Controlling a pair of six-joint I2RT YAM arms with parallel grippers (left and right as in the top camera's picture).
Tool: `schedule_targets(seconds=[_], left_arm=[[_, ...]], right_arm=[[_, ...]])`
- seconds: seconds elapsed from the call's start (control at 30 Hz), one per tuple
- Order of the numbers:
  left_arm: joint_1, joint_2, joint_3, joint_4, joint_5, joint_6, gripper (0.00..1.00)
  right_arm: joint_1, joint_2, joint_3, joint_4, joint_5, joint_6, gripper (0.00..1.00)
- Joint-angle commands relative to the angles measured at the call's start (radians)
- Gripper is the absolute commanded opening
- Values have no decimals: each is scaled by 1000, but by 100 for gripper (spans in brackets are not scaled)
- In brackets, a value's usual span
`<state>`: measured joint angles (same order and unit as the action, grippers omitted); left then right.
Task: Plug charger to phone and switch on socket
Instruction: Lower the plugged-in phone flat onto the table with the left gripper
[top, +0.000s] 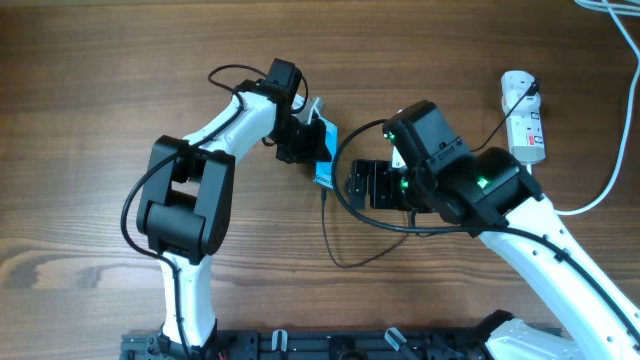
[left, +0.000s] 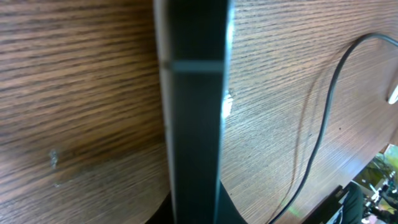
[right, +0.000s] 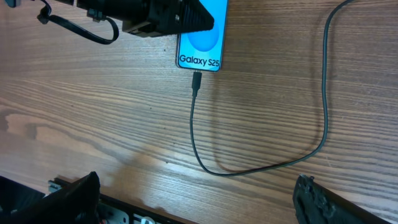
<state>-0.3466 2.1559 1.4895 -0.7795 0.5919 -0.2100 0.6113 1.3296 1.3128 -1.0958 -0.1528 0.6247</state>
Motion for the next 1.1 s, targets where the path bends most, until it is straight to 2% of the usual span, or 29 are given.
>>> schedule_targets(seconds=[0.0, 0.8, 0.87, 1.07], left_arm=[[-1, 5, -35, 6, -48, 20, 9], [-1, 5, -39, -24, -209, 20, 40], [-1, 5, -39, -25, -209, 20, 47], [-1, 5, -39, -28, -230, 16, 49]], right_arm=[[-3, 0, 15, -2, -2, 6, 99], [-3, 0, 15, -1, -2, 5, 100], [-3, 0, 15, -2, -2, 4, 100], [-3, 0, 15, -10, -2, 3, 100]])
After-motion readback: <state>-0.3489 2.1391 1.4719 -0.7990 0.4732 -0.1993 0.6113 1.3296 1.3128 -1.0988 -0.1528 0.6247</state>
